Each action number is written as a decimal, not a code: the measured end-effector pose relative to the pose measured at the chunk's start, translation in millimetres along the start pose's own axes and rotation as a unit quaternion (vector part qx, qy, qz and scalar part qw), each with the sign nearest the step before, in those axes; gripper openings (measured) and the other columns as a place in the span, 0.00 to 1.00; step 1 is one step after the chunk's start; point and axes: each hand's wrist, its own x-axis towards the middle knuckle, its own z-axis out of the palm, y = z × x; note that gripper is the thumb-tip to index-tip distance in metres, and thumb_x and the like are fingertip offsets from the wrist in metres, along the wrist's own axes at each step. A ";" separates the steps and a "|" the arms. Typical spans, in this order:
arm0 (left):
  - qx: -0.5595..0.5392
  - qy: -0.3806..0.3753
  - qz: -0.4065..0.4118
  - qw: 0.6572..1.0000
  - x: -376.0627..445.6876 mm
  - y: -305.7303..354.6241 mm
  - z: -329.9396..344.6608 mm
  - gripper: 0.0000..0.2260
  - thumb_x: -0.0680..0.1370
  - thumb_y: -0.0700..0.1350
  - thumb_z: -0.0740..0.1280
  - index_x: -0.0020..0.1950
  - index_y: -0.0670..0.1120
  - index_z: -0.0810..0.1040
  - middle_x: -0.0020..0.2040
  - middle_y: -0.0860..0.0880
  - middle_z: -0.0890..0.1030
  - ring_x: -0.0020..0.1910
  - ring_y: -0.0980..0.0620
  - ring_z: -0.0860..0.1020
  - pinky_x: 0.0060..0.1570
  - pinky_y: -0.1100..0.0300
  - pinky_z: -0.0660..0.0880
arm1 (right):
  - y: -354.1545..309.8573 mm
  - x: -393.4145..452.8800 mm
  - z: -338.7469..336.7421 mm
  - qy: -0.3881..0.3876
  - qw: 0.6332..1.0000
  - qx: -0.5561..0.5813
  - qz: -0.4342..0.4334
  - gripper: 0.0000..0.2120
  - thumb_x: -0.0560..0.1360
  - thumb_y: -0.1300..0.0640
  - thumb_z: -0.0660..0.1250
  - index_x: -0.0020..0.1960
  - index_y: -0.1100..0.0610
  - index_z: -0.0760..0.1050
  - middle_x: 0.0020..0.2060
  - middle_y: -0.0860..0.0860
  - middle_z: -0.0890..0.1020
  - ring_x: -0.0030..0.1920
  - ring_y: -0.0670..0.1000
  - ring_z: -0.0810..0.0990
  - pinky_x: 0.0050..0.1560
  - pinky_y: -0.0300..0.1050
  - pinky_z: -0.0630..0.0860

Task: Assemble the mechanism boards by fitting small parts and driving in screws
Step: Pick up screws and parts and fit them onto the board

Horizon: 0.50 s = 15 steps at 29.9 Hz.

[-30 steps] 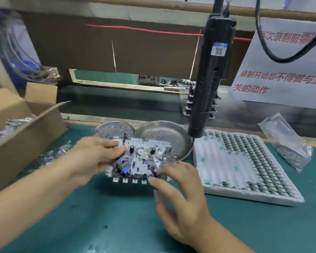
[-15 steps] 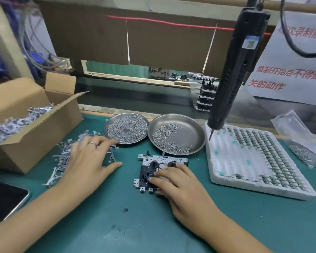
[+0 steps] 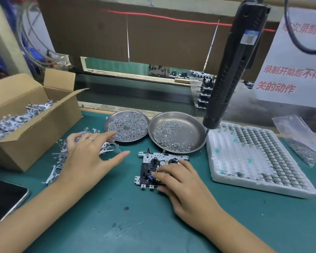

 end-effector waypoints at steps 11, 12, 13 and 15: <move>-0.017 0.138 0.224 0.964 -4.5 78.0 22.7 0.15 0.70 0.56 0.72 0.50 0.46 0.85 0.40 0.53 0.83 0.37 0.50 0.80 0.50 0.49 0.71 | -3.8 11.0 -22.9 0.084 0.879 0.376 0.281 0.08 0.72 0.61 0.72 0.46 0.49 0.84 0.41 0.43 0.85 0.46 0.43 0.82 0.50 0.38 0.77; -0.023 0.133 0.221 0.966 -5.1 78.2 25.2 0.16 0.71 0.57 0.72 0.50 0.47 0.85 0.41 0.53 0.83 0.38 0.50 0.80 0.51 0.49 0.70 | -2.3 11.4 -23.4 0.083 0.877 0.376 0.287 0.09 0.72 0.63 0.72 0.45 0.49 0.84 0.41 0.43 0.85 0.45 0.44 0.83 0.50 0.39 0.77; -0.036 0.120 0.216 0.968 -6.7 78.1 27.2 0.17 0.71 0.58 0.72 0.50 0.46 0.85 0.42 0.53 0.83 0.39 0.50 0.81 0.52 0.49 0.69 | -0.4 11.7 -24.5 0.085 0.875 0.378 0.292 0.10 0.72 0.65 0.72 0.44 0.50 0.83 0.40 0.43 0.85 0.44 0.44 0.83 0.49 0.40 0.78; -0.087 0.079 0.189 0.975 -9.6 76.8 29.7 0.20 0.71 0.61 0.70 0.51 0.46 0.84 0.45 0.53 0.83 0.42 0.52 0.80 0.56 0.48 0.67 | 3.7 12.4 -26.0 0.077 0.880 0.363 0.296 0.10 0.72 0.66 0.71 0.44 0.51 0.83 0.40 0.43 0.85 0.43 0.43 0.83 0.48 0.37 0.77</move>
